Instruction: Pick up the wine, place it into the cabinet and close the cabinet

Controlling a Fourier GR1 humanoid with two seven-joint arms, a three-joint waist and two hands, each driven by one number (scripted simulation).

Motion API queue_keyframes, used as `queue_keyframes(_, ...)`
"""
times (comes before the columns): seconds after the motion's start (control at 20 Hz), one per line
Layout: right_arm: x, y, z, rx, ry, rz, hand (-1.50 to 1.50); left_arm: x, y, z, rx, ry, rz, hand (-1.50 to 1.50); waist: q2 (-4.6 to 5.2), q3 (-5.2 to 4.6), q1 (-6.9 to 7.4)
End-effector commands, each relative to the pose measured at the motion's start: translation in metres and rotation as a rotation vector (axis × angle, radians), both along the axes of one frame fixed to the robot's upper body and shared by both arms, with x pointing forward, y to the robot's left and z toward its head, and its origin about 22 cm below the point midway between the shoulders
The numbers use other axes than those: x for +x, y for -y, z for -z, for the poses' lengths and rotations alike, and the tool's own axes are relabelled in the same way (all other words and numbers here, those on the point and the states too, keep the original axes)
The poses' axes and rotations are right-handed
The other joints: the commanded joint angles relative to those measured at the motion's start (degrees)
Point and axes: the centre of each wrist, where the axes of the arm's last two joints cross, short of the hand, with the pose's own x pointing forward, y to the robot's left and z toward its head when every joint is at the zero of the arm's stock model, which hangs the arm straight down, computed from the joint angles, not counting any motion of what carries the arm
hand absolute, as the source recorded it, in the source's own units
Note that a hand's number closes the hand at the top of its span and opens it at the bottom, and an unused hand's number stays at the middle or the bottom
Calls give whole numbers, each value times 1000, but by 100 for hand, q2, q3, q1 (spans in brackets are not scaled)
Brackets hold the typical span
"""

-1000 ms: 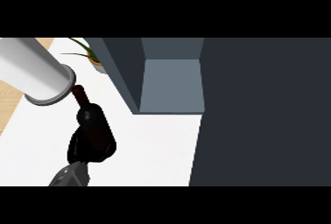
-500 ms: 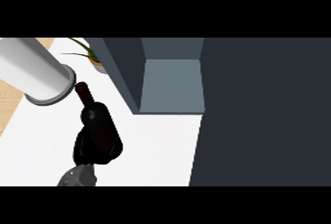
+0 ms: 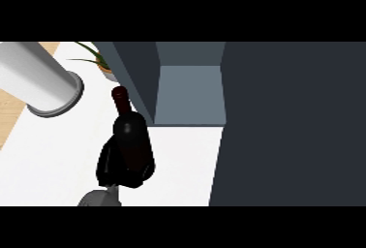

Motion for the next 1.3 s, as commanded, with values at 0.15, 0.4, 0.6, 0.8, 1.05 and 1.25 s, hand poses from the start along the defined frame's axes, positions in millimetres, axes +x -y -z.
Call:
queue_keyframes(0.15,-5,11,-12,2,0,-11,-150,-12,37,-22,-30,-41,5,150,13,-4,-17)
queue_keyframes(0.4,-9,2,-2,10,11,-10,-150,-17,69,-20,-45,-99,-25,150,16,-5,-42)
queue_keyframes(0.6,-5,6,-9,4,13,-10,-150,1,79,-34,-57,-139,-24,150,15,-5,-36)
queue_keyframes(0.8,3,3,-4,3,-12,-26,-150,-3,72,-7,-46,-123,-59,150,18,-5,-26)
queue_keyframes(1.05,-13,4,-3,-11,14,-21,-150,8,89,2,-27,-102,-57,150,22,-7,-70)
queue_keyframes(1.25,6,15,2,2,3,-37,-150,25,89,9,-17,-73,-88,150,33,-7,-92)
